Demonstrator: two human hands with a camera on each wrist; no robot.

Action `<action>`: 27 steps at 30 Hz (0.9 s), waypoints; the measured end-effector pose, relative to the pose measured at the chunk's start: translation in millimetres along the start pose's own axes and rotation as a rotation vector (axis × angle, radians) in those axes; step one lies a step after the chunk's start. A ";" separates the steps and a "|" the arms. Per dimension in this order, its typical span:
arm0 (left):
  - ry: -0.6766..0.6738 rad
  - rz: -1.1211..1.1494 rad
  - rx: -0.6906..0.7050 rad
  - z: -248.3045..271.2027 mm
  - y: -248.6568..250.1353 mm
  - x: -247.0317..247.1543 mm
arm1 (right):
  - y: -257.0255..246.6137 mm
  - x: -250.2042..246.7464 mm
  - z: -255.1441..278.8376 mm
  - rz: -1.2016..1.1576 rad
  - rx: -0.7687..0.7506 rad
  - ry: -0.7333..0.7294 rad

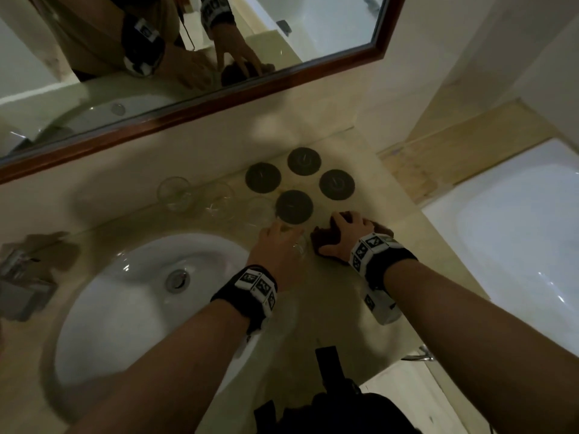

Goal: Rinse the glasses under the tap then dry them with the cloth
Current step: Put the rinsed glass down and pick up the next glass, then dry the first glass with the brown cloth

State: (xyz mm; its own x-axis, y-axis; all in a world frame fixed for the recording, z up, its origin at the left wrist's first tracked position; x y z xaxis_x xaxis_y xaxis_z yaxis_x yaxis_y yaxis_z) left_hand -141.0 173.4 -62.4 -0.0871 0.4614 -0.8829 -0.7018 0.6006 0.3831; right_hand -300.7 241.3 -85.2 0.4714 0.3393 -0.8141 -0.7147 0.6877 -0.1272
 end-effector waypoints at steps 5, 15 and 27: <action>0.006 -0.009 -0.044 -6.2 1.8 8.6 | 3.1 10.5 -5.4 -0.027 0.001 -0.017; 0.009 -0.045 -0.036 -6.7 10.5 7.4 | 10.5 18.6 -13.5 -0.059 -0.001 0.058; -0.058 0.047 -0.104 -12.0 8.8 9.0 | 23.7 -45.9 5.6 -0.626 -0.050 0.370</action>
State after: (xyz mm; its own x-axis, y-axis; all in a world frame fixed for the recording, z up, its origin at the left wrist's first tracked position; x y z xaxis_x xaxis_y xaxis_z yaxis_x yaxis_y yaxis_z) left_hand -156.5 175.0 -70.2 -0.0830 0.5259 -0.8465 -0.7679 0.5076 0.3908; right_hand -336.4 245.7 -47.7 0.6002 -0.3534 -0.7175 -0.3952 0.6489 -0.6502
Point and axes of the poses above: each hand's wrist, its own z-axis away from the middle knuckle, its own x-axis out of the palm, y = z × x, the point moved 4 cm from there along -z, towards the middle knuckle, and after that the axes turned 5 degrees about y, right-handed, at the moved point
